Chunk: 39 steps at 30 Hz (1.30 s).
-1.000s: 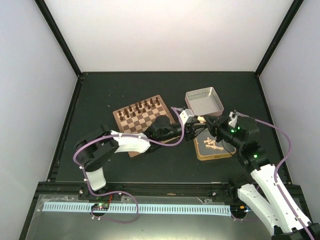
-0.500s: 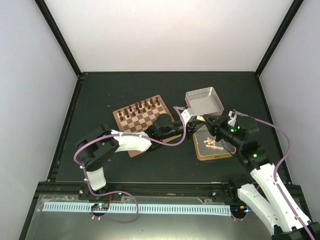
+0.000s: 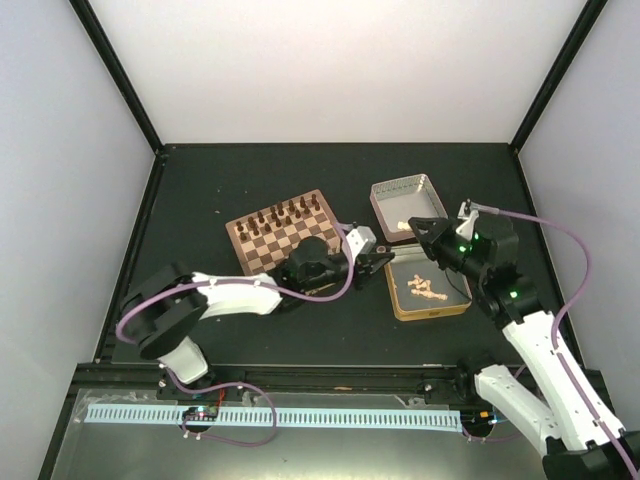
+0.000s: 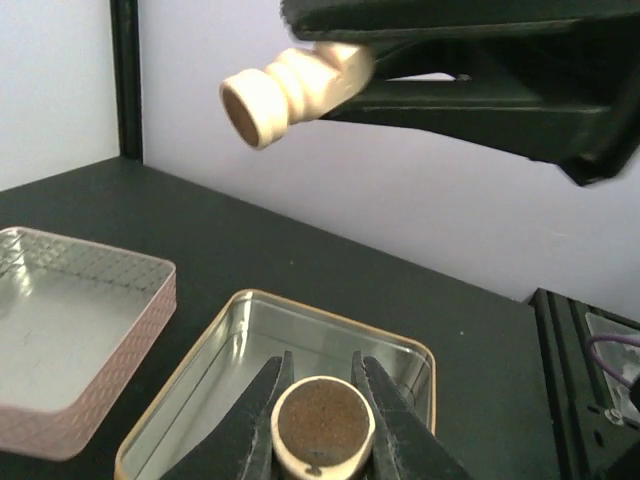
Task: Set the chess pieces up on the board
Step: Pick up the chess piece from the storage box, then place the chess piece on the chessboard.
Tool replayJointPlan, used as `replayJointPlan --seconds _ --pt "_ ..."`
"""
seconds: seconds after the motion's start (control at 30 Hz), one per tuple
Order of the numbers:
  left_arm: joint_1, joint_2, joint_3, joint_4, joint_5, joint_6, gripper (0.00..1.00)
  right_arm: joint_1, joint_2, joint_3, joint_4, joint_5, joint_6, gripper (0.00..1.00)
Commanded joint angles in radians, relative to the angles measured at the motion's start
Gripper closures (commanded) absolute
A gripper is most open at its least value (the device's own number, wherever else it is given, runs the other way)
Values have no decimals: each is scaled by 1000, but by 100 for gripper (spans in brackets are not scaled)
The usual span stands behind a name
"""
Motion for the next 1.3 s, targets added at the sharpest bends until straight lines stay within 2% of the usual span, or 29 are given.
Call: replayJointPlan --seconds 0.0,0.2,0.53,0.73,0.87,1.27 --pt "-1 -172 -65 -185 -81 -40 99 -3 79 68 -117 55 -262 88" --pt "52 -435 -71 -586 -218 -13 98 19 235 101 -141 80 -441 88" --pt "263 -830 -98 -961 -301 9 98 248 557 272 -191 274 -568 88" --pt "355 -1010 -144 -1049 -329 10 98 382 745 409 -261 359 -624 88" --pt "387 -1078 -148 -1113 -353 0 98 432 836 479 -300 403 -637 88" --pt "394 -1190 -175 -1148 -394 2 99 529 954 569 -364 497 -657 88"
